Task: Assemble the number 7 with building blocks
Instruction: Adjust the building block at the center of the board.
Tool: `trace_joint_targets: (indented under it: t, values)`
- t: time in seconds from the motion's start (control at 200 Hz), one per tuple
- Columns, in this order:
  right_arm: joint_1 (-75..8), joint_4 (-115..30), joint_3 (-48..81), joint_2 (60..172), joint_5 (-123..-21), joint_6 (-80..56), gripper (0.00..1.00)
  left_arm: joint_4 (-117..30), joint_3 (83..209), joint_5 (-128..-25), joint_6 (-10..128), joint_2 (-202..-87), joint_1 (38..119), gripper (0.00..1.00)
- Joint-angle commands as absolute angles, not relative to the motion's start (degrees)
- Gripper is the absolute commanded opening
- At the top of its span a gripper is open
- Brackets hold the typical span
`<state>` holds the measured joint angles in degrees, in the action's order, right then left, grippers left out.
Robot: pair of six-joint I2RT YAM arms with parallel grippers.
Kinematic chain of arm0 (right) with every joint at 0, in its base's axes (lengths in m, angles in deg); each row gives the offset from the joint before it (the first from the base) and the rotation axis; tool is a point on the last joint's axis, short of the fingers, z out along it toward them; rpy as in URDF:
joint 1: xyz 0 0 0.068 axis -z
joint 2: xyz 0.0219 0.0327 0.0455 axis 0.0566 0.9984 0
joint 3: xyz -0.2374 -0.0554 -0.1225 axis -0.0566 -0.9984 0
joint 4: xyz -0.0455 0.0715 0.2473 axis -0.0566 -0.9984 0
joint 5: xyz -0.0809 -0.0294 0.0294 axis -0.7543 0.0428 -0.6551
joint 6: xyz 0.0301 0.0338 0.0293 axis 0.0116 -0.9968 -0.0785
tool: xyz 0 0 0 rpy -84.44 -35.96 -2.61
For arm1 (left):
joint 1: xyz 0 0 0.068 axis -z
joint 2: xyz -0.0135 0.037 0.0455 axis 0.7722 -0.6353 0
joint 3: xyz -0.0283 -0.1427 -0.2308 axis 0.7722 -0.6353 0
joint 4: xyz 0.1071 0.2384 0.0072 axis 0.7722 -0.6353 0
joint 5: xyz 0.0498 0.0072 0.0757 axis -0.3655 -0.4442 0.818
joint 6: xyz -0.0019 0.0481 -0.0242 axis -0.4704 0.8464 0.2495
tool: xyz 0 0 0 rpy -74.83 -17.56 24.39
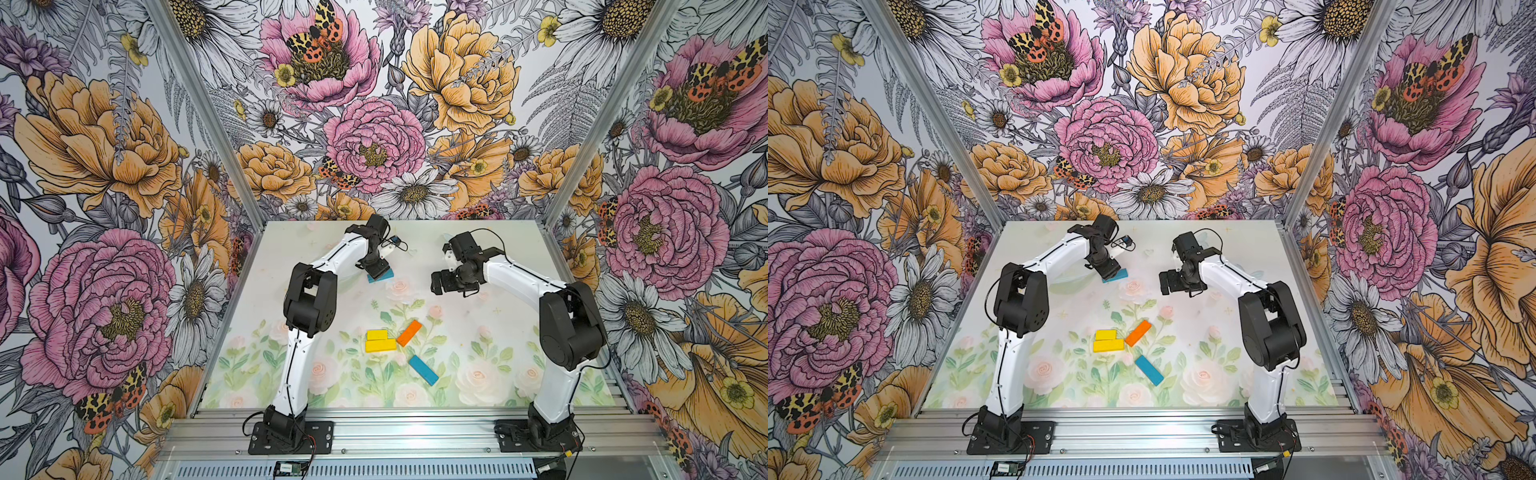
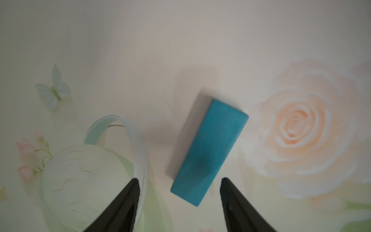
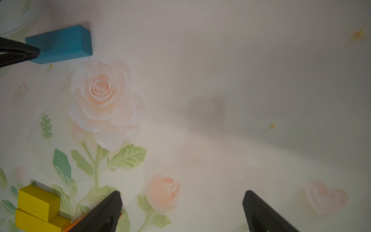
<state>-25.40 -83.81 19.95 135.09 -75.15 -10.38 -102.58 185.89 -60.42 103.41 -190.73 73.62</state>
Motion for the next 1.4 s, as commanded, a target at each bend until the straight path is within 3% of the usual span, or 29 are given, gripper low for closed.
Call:
trace_joint_targets:
  t: [0.0,0.265,0.505,1.396]
  values:
    - [-25.3,-83.6,21.9,136.5,-75.3,-9.9,0.97,-100.8,182.5,-60.0,89.2,-184.0,73.8,0.67]
    - [-25.3,-83.3,22.4,137.1,-75.9,-9.1,0.98,-97.4,170.7,-65.1,69.2,-179.6,74.3,0.64]
    - [-25.3,-82.8,23.2,138.0,-75.2,-9.0,0.98,-93.8,164.1,-62.2,53.2,-176.7,73.6,0.62]
    - [-25.4,-81.9,23.9,138.9,-73.8,-8.6,0.98,-86.5,156.0,-69.3,39.7,-175.0,72.0,0.63]
